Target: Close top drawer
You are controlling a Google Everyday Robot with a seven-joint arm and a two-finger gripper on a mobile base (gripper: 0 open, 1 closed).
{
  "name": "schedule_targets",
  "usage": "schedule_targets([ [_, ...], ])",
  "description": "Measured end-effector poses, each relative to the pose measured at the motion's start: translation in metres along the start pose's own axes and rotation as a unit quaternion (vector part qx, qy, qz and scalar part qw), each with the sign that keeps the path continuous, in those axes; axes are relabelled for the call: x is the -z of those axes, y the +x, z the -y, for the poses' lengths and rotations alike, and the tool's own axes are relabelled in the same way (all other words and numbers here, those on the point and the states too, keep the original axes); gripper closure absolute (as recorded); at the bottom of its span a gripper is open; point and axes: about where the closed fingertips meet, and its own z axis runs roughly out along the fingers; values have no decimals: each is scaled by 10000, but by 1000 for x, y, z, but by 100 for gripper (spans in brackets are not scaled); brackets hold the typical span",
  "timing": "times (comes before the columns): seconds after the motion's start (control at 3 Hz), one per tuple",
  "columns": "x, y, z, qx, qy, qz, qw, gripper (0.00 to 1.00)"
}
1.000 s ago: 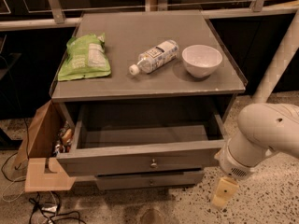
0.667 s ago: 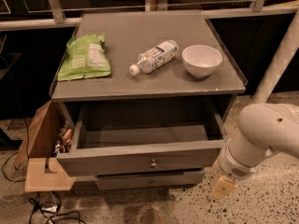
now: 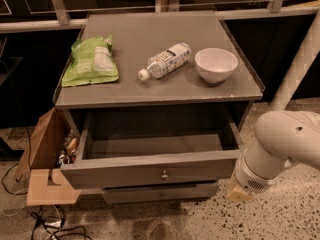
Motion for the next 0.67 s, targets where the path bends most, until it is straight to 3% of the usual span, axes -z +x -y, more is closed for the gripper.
schedule_targets([
  [0.33, 0, 0, 0, 0, 0, -1, 10000, 100],
  [0.67, -3, 2, 2, -30, 5, -4, 10000, 100],
])
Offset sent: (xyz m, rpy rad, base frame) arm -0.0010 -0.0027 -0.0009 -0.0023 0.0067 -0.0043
